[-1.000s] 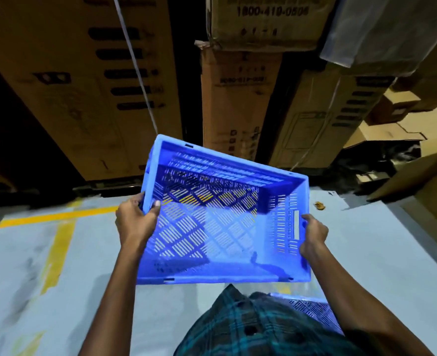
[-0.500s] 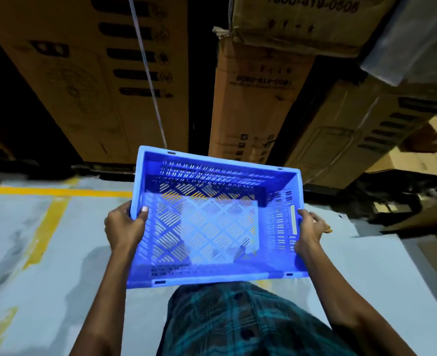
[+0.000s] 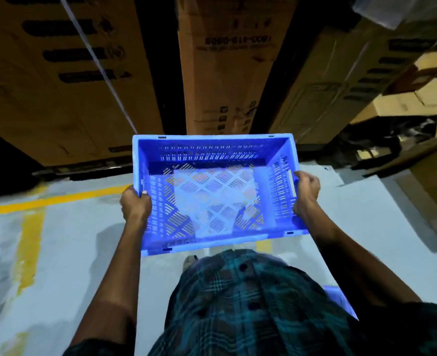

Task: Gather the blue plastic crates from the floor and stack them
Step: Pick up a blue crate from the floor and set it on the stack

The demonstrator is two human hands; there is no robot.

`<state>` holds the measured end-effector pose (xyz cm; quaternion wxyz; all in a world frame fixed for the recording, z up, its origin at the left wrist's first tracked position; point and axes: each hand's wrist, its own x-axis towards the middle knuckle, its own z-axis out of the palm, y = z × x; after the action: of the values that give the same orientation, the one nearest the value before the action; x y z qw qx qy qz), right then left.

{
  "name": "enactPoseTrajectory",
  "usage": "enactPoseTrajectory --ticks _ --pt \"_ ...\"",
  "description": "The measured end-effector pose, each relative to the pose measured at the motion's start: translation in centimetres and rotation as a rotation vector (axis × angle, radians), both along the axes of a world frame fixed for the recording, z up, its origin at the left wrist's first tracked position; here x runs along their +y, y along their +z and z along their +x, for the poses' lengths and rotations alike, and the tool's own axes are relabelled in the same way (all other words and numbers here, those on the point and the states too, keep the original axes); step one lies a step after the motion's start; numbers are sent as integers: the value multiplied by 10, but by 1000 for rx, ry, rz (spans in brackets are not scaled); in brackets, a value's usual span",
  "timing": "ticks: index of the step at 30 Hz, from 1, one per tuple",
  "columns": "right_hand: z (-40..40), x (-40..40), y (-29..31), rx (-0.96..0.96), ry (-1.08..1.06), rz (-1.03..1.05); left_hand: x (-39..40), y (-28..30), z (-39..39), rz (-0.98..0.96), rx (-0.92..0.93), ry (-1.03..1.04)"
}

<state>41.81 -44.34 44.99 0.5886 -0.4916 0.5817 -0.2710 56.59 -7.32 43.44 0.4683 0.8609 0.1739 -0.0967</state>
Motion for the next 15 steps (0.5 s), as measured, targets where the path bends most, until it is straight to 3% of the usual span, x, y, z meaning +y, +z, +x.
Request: enactPoseTrajectory --ticks 8,15 --pt "25 -15 -64 197 50 -15 -22 -68 32 14 284 -26" --pt "67 -66 -203 448 163 -68 -75 -194 51 -99 409 168"
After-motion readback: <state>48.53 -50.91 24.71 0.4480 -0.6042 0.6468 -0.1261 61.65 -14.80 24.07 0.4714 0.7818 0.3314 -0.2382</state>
